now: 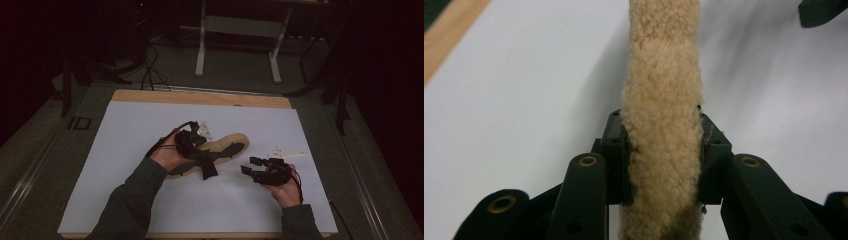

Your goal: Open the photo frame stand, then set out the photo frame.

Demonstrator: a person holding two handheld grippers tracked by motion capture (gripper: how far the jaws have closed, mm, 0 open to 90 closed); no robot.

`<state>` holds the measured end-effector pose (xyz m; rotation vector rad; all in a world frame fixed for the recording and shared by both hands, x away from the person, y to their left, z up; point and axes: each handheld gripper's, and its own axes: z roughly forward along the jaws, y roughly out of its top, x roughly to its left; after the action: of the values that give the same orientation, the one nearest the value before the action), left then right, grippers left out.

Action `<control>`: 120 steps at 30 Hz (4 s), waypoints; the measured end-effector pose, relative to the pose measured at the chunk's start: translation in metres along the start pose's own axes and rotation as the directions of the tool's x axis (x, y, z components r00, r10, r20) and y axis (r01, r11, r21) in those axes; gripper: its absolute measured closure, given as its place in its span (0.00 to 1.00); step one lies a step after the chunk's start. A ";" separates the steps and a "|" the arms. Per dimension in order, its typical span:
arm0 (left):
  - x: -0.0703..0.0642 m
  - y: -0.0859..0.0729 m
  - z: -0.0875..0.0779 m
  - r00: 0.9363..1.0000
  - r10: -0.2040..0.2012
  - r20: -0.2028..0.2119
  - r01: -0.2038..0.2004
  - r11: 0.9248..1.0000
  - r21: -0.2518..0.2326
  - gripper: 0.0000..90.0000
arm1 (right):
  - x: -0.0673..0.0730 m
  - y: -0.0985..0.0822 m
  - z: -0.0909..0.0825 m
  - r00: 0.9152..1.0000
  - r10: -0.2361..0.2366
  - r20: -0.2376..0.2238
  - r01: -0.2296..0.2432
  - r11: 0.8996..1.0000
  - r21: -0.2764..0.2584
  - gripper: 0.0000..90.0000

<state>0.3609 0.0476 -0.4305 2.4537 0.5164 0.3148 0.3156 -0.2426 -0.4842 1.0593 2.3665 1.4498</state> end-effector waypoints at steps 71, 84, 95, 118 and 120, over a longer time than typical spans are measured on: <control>0.003 -0.032 -0.044 0.988 -0.148 0.046 0.154 0.962 -0.224 0.57 | 0.001 -0.007 0.012 1.000 -0.001 -0.003 0.001 0.999 0.037 0.47; 0.001 -0.073 -0.067 0.969 -0.245 -0.030 0.222 0.918 -0.327 0.59 | -0.004 -0.007 0.009 1.000 0.020 0.014 -0.020 1.000 0.022 0.48; 0.002 -0.119 -0.078 0.935 -0.352 -0.034 0.310 0.861 -0.403 0.65 | -0.008 -0.008 0.005 0.997 0.051 0.059 -0.052 0.999 0.009 0.65; 0.003 -0.150 -0.065 0.903 -0.429 -0.008 0.389 0.827 -0.407 0.78 | -0.009 -0.010 0.007 0.975 0.061 0.214 -0.057 0.998 -0.026 1.00; 0.002 -0.150 -0.062 0.907 -0.422 0.000 0.387 0.831 -0.400 0.80 | -0.008 -0.010 0.011 0.975 0.054 0.215 -0.051 0.999 -0.021 1.00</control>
<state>0.2985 0.1916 -0.4722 1.8885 0.9026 0.3143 0.3214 -0.2429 -0.4998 1.2164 2.1892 1.2935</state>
